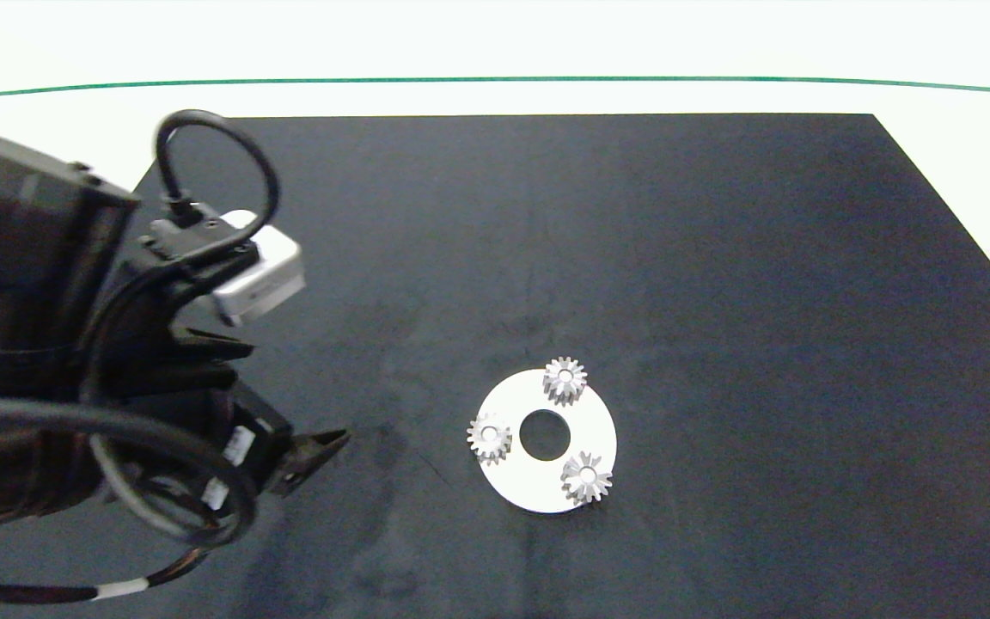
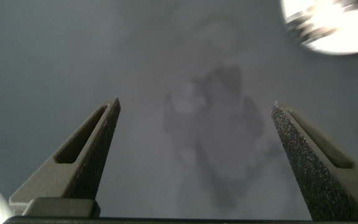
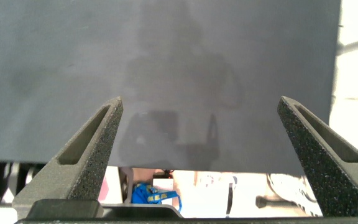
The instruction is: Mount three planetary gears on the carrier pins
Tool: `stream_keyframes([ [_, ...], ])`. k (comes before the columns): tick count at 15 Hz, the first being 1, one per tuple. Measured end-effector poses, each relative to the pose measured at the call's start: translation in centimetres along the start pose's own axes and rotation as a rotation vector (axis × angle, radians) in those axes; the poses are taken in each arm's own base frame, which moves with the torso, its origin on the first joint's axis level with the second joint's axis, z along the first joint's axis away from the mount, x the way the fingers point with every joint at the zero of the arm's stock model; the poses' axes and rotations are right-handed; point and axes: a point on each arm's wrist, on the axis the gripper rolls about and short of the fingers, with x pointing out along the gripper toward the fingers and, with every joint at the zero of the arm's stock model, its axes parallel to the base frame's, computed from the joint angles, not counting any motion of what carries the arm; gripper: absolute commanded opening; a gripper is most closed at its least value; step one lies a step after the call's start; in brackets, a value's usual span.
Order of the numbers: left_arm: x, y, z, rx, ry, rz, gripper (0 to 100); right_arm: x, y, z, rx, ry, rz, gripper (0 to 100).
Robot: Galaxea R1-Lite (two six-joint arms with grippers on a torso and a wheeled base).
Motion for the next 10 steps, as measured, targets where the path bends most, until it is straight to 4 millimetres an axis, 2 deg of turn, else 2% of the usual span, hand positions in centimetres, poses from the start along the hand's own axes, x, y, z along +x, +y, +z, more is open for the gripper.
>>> stream_keyframes([
  [3, -2.5, 2.8, -5.2, -0.139, -0.012, 0.181, 100, -0.8, -0.2, 0.1, 0.043, -0.029, -0.073, 100],
  [5, -4.0, 4.0, -7.5, -0.228, -0.037, 0.304, 100, -1.5, -0.3, 0.5, 0.076, -0.05, -0.124, 100],
  [10, -7.8, 4.2, -12.0, -0.36, -0.102, 0.517, 100, -2.9, 0.0, -0.3, 0.149, -0.091, -0.262, 100],
])
